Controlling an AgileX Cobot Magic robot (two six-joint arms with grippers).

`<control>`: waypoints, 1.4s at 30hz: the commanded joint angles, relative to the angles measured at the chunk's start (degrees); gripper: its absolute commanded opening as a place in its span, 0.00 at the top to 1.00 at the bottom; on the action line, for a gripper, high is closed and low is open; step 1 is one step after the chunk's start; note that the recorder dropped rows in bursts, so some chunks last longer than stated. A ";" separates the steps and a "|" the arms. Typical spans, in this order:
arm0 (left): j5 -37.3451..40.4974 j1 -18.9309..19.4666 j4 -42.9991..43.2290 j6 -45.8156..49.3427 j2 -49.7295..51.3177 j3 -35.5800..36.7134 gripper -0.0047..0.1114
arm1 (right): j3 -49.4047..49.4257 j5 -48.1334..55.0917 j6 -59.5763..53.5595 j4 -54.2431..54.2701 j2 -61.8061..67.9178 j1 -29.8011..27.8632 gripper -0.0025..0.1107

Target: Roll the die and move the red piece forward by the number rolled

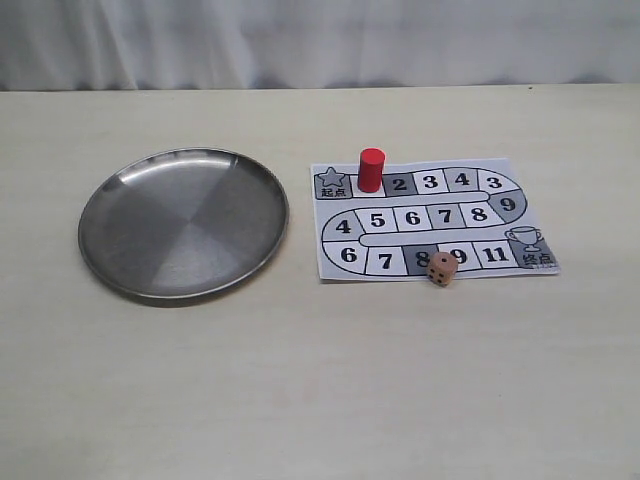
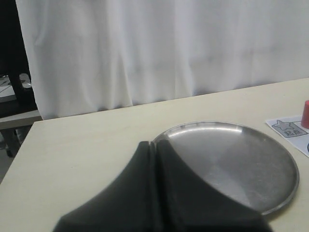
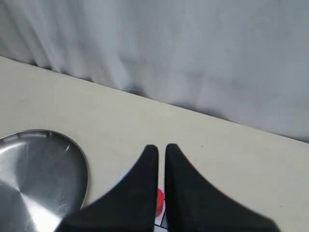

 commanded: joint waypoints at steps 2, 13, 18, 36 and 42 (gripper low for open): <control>-0.48 -0.48 0.01 -0.05 -0.15 0.10 0.96 | 28.67 -23.01 0.72 2.09 -17.06 0.00 0.94; -0.48 -0.48 0.01 -0.05 -0.15 0.10 0.96 | 74.29 -24.93 0.72 4.30 -65.03 0.00 0.94; -0.48 -0.48 0.01 -0.05 -0.15 0.10 0.96 | 81.06 -22.06 0.72 4.30 -79.39 0.00 0.94; -0.48 -0.48 0.01 -0.05 -0.15 0.10 0.96 | 81.06 -21.25 0.72 4.04 -85.53 -18.15 0.94; -0.48 -0.48 0.01 -0.05 -0.15 0.10 0.96 | 81.06 -21.25 0.72 4.04 -85.53 -18.15 0.94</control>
